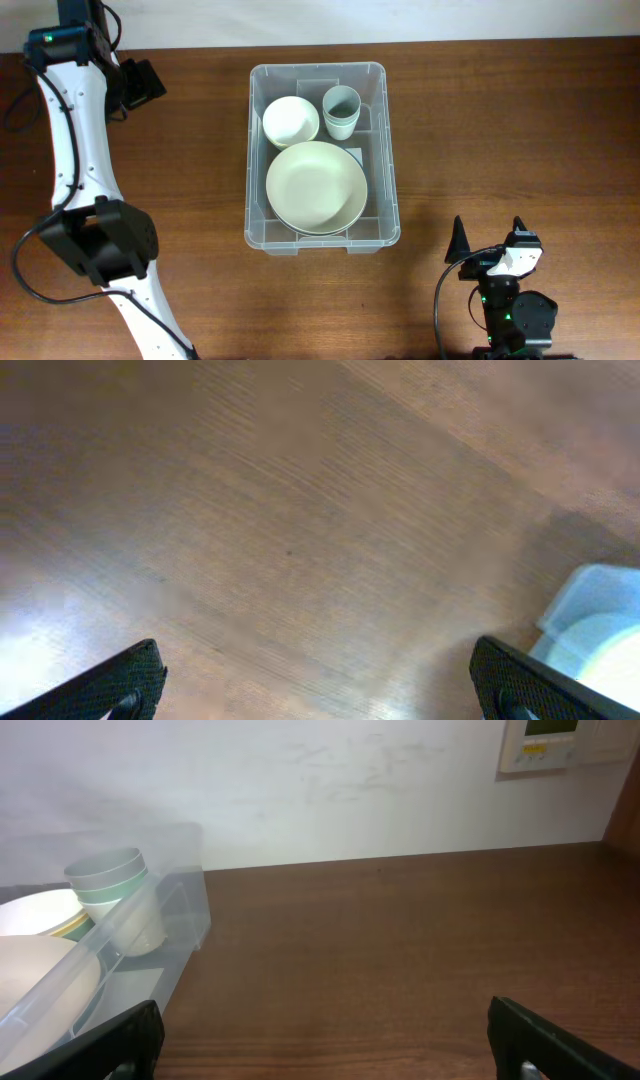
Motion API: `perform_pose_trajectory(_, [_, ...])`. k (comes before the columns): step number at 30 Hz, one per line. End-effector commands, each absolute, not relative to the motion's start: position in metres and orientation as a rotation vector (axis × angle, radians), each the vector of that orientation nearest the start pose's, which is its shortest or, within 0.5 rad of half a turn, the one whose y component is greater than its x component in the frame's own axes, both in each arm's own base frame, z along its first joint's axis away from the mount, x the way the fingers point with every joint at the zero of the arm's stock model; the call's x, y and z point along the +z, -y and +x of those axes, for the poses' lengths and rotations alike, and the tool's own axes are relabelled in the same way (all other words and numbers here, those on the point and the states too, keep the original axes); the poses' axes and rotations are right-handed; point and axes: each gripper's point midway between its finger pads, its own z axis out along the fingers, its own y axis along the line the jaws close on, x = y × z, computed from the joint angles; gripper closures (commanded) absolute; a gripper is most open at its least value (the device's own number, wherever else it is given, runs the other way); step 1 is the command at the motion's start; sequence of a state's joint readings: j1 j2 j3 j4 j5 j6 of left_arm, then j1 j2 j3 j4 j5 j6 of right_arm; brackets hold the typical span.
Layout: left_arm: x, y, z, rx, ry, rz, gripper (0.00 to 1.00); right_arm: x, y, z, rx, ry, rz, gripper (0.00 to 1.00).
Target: Pack container
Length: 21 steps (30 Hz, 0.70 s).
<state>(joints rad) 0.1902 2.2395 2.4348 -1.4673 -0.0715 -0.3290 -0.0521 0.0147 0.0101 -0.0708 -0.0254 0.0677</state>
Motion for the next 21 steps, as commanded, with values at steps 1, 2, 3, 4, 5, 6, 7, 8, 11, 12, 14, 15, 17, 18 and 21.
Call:
perform_pose_trajectory(1, [0.270, -0.107, 0.435, 0.137, -2.618, -0.725, 0.01, 0.156, 0.009, 0.246, 0.026, -1.645, 0.074, 0.01])
perform_pose_trajectory(2, [0.292, -0.103, 0.418, 0.132, -2.593, -0.720, 0.01, 0.156, 0.009, 0.246, 0.026, -1.645, 0.074, 0.01])
perform_pose_trajectory(3, [0.313, -0.100, 0.401, 0.124, -2.562, -0.713, 0.01, 0.156, 0.009, 0.246, 0.026, -1.646, 0.074, 0.01])
perform_pose_trajectory(4, [0.332, -0.096, 0.385, 0.119, -2.530, -0.706, 0.01, 0.156, 0.009, 0.246, 0.026, -1.645, 0.074, 0.01])
perform_pose_trajectory(5, [0.353, -0.092, 0.365, 0.114, -2.491, -0.697, 0.00, 0.156, 0.009, 0.246, 0.026, -1.645, 0.074, 0.01])
perform_pose_trajectory(6, [0.373, -0.088, 0.343, 0.109, -2.450, -0.690, 0.01, 0.156, 0.009, 0.246, 0.026, -1.646, 0.074, 0.01])
perform_pose_trajectory(7, [0.390, -0.084, 0.326, 0.103, -2.405, -0.680, 0.00, 0.156, 0.009, 0.246, 0.026, -1.646, 0.074, 0.01])
perform_pose_trajectory(8, [0.409, -0.081, 0.306, 0.095, -2.343, -0.669, 0.01, 0.156, 0.009, 0.246, 0.026, -1.646, 0.074, 0.01])
perform_pose_trajectory(11, [0.451, -0.070, 0.246, 0.080, -2.187, -0.641, 0.01, 0.156, 0.009, 0.246, 0.026, -1.645, 0.074, 0.01])
perform_pose_trajectory(12, [0.461, -0.066, 0.222, 0.076, -2.137, -0.632, 0.01, 0.156, 0.009, 0.246, 0.026, -1.645, 0.074, 0.01])
perform_pose_trajectory(14, [0.469, -0.057, 0.179, 0.067, -2.065, -0.618, 0.01, 0.156, 0.009, 0.246, 0.026, -1.645, 0.074, 0.01])
perform_pose_trajectory(15, [0.469, -0.054, 0.160, 0.067, -2.039, -0.614, 0.01, 0.156, 0.009, 0.246, 0.026, -1.646, 0.074, 0.01])
perform_pose_trajectory(17, [0.462, -0.049, 0.123, 0.071, -1.997, -0.611, 0.01, 0.156, 0.009, 0.246, 0.026, -1.646, 0.074, 0.01])
perform_pose_trajectory(18, [0.455, -0.046, 0.106, 0.073, -1.982, -0.610, 0.01, 0.156, 0.009, 0.246, 0.026, -1.645, 0.074, 0.01])
perform_pose_trajectory(21, [0.423, -0.039, 0.069, 0.071, -1.975, -0.609, 0.01, 0.156, 0.009, 0.246, 0.026, -1.646, 0.074, 0.01])
